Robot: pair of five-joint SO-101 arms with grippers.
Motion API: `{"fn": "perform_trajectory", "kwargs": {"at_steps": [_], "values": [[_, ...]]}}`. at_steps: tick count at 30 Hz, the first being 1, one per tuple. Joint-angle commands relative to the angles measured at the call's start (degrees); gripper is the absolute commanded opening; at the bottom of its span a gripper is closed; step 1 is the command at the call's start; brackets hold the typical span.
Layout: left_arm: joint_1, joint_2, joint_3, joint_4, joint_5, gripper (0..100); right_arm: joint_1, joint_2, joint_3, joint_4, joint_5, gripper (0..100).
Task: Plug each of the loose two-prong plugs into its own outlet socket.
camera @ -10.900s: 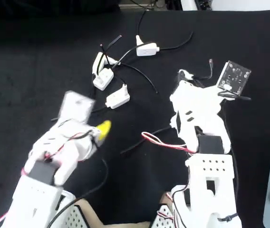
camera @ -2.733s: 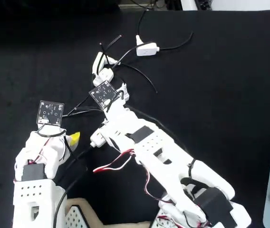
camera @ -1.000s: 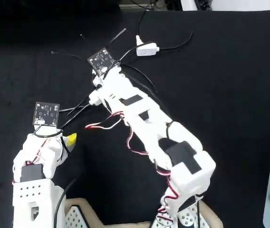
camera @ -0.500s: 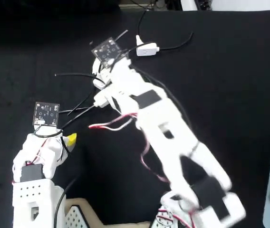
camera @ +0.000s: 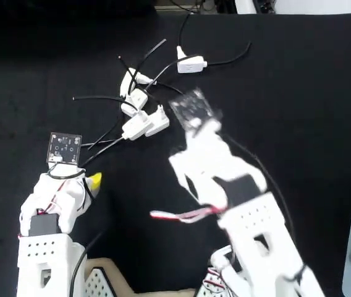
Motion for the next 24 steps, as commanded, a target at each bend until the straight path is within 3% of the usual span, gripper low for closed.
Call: {"fn": "perform_trajectory", "kwargs": {"at_steps": [1, 10, 14, 24], "values": [[1.3, -2.2, -0.9, -1.4, 1.7, 18, 3.6, -9.7, 6.9, -3.1, -1.1, 1.2], [1.1, -19.9, 5.4, -0.9, 1.8, 2, 10.6, -28.4, 20.2, -3.4, -1.5, 1.3], [1.3, -29.7, 8.5, 3.3, 2.0, 5, 10.8, -36.0, 26.2, -3.3, -1.5, 1.3], [4.6, -27.5, 7.6, 4.2, 1.9, 5, 10.8, -53.1, 39.0, -1.3, -1.6, 1.3]]}}
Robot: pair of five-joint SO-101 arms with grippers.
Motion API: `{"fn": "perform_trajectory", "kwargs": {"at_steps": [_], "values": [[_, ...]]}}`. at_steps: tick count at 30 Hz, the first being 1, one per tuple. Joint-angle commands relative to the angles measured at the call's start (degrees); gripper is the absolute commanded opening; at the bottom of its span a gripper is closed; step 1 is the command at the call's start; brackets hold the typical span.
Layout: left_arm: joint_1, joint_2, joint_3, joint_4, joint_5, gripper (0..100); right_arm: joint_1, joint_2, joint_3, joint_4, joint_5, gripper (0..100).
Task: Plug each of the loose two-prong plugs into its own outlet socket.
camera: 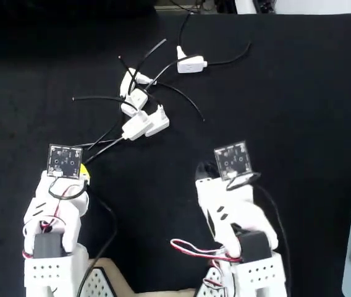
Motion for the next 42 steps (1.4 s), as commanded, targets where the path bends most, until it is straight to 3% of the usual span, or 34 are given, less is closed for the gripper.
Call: {"fn": "perform_trajectory", "kwargs": {"at_steps": [1, 8, 18, 24, 30, 42], "values": [[1.4, -0.3, -0.6, 0.2, 0.3, 5, 0.6, -5.1, -0.1, 1.8, -0.4, 1.3], [3.1, -0.3, 0.8, -0.2, 0.1, 5, 0.6, -4.1, 0.4, 2.5, -0.4, 1.5], [6.1, 0.4, 1.3, 0.6, 0.4, 4, 0.6, -4.2, 0.4, 17.8, -0.4, 1.5], [6.1, -0.2, 1.3, 15.1, 0.0, 5, 5.7, -4.2, 0.4, 20.8, -0.4, 1.4], [6.1, -0.2, 1.3, 22.4, 0.0, 4, 7.1, -4.2, 0.4, 20.9, -0.2, 1.4], [2.9, -0.2, 1.3, 20.0, 0.4, 5, 7.0, -4.2, 0.4, 20.9, -0.1, 1.4]]}}
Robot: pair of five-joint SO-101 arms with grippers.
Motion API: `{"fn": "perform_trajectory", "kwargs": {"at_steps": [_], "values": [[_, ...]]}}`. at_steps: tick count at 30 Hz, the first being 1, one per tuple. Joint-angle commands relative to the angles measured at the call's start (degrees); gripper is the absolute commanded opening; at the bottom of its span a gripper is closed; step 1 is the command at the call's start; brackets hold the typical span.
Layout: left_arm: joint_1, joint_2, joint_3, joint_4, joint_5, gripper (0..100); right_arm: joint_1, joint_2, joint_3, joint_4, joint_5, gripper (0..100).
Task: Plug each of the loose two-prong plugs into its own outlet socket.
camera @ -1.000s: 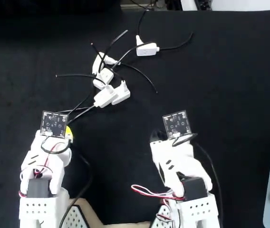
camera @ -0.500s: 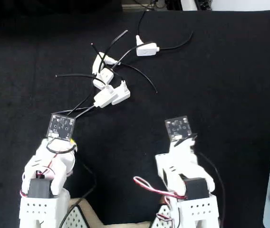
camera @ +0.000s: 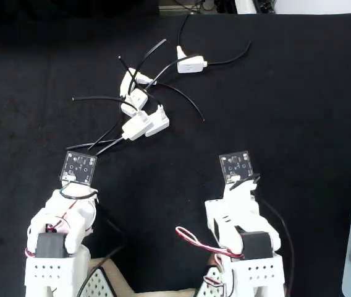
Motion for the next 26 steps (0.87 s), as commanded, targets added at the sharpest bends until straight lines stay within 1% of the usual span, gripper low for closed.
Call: {"fn": "perform_trajectory", "kwargs": {"at_steps": [1, 4, 26], "values": [[-1.2, -0.2, 1.1, 1.4, 0.3, 5, 0.5, -4.1, -0.2, 0.2, -0.2, 1.4], [-0.9, -0.3, 1.1, 5.7, 0.1, 5, 0.5, -4.1, -0.2, 0.2, -0.2, 1.4], [-1.1, -0.2, 1.1, 5.4, 0.2, 4, 0.5, -4.1, -0.2, 0.2, -0.2, 1.4]]}}
